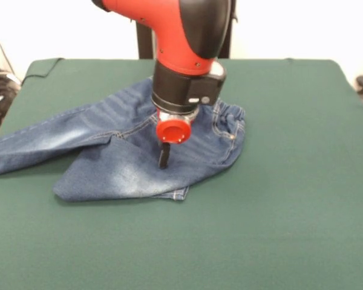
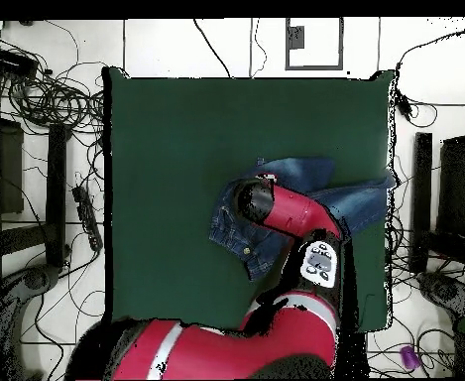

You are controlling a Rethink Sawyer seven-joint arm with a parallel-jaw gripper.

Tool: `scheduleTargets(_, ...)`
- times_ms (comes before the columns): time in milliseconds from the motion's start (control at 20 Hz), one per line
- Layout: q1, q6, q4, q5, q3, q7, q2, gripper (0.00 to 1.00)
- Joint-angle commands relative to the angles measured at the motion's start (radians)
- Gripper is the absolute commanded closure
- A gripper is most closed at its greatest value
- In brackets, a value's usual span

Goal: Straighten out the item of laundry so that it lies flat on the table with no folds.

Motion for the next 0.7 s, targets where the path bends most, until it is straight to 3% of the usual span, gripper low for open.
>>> scheduleTargets(50,0.1,-0.178,-0.017,0.126,-0.099,0.272,0.092,0.0)
scheduleTargets(300,0.159,-0.281,0.0,0.184,-0.162,0.258,0.131,0.0)
scheduleTargets(700,0.227,-0.349,0.063,0.234,-0.23,0.21,0.099,0.0)
